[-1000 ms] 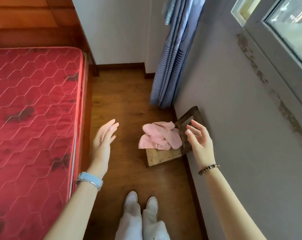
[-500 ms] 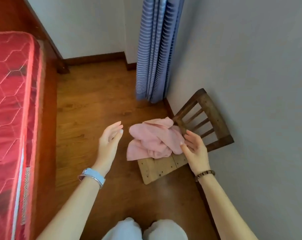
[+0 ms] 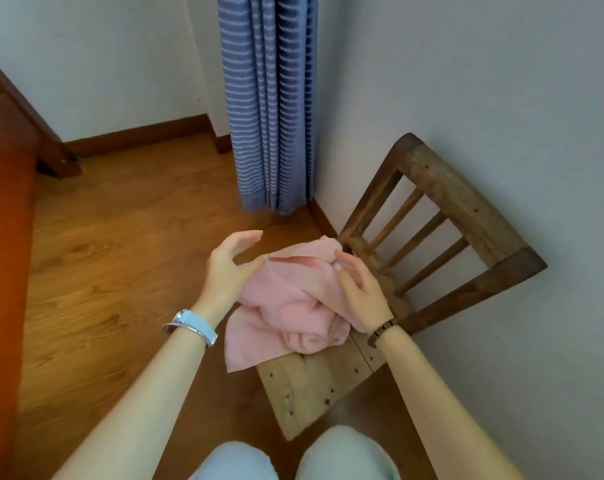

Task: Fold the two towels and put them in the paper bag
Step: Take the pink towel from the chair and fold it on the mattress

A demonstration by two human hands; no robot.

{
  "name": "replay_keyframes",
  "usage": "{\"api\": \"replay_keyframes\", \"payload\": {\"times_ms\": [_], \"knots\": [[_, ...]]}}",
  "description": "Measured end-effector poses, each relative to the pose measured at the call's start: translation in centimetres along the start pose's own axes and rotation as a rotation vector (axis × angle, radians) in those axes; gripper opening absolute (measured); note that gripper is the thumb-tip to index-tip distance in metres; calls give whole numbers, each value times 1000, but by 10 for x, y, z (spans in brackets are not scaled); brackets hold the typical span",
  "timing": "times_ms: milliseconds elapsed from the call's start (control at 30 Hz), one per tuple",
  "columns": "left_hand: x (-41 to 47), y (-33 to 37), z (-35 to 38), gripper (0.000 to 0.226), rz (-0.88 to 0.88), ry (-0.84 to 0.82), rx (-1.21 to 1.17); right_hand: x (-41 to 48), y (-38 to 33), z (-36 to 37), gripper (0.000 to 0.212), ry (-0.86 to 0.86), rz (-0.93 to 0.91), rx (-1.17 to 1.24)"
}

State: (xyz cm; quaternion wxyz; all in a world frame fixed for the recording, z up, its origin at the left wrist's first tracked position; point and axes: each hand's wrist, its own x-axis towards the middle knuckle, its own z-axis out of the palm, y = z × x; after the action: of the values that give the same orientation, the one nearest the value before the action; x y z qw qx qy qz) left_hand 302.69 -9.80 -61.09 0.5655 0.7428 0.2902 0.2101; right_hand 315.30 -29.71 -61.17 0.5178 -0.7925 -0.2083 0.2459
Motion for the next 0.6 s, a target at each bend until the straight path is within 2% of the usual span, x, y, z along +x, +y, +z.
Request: {"api": "replay_keyframes", "payload": {"times_ms": [267,500,600], "knots": [[24,-27,25,43,116,-170,-54,27,13,19,42,-34,63,117],[30,-25,45,60,257,-261,-20,5,-1,15,35,-201,-160,227],[26,-20,50,46,325,-208,3,2,-4,17,29,-262,-252,152]]}}
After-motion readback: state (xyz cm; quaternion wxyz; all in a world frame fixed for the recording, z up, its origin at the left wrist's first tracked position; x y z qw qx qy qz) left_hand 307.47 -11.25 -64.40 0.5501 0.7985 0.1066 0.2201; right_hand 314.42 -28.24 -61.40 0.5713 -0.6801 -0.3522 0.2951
